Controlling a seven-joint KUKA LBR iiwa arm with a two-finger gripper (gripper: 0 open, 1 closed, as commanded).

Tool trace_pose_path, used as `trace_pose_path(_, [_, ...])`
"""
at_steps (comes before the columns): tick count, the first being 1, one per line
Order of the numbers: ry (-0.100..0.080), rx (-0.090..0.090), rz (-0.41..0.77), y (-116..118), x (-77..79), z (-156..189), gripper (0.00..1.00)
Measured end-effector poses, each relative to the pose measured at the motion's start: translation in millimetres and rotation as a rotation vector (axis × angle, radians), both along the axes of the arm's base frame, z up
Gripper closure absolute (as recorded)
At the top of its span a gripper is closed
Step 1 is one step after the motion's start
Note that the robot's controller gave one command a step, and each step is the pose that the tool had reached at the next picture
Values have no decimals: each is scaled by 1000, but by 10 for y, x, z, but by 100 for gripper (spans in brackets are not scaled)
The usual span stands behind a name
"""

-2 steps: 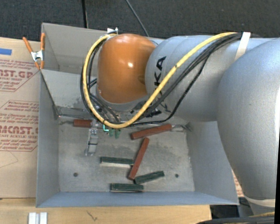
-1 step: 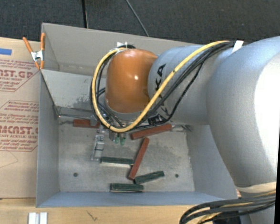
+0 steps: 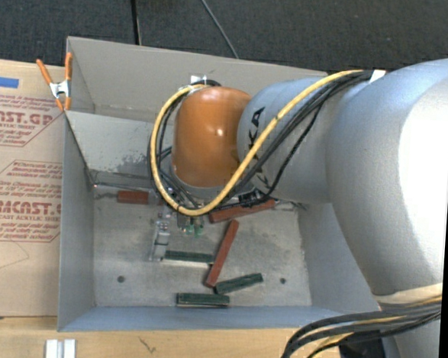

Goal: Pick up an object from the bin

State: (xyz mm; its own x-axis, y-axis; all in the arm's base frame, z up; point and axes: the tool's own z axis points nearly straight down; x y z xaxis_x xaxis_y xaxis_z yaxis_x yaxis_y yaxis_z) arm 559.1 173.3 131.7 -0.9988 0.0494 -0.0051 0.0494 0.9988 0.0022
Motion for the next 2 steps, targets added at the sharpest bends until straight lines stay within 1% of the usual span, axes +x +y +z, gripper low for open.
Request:
trace_pose_path(1, [6,-3,30,-52,-86,-168,0])
trace_pose_path(2, [5,-3,280,80,-96,-307,0])
